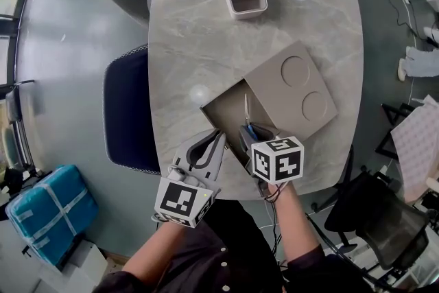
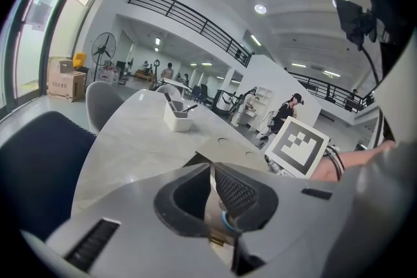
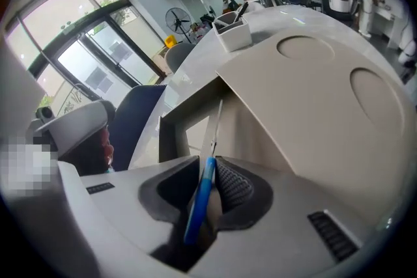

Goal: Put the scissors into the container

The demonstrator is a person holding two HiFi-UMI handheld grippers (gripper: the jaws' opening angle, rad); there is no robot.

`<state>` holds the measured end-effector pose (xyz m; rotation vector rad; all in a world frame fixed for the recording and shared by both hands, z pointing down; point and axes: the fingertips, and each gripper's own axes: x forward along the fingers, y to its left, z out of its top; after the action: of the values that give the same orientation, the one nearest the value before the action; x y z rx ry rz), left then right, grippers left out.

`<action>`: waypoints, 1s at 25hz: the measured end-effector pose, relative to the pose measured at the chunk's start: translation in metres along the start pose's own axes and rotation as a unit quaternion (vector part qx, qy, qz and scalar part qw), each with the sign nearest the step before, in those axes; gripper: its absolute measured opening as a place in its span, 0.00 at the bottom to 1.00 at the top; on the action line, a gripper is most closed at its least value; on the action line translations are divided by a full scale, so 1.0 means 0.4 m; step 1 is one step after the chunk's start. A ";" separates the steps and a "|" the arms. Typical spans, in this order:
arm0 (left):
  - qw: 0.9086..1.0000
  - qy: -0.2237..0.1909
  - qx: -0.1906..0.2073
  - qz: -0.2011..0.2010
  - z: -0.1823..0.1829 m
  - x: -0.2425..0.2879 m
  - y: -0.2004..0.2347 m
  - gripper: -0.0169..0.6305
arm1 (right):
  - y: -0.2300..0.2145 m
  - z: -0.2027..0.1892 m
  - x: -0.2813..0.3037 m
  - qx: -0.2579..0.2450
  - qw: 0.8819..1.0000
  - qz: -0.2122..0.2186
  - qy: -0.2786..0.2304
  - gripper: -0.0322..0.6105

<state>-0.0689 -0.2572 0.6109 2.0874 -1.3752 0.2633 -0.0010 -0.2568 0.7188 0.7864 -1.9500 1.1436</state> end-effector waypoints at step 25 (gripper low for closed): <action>1.000 -0.014 0.020 -0.004 0.043 -0.002 -0.050 0.07 | 0.008 0.070 -0.151 -0.097 0.987 -0.049 -0.115 0.05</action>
<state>-0.0544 -0.2615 0.5893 2.1357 -1.3875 0.2617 0.0214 -0.2721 0.6581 0.9309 -2.1470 0.8188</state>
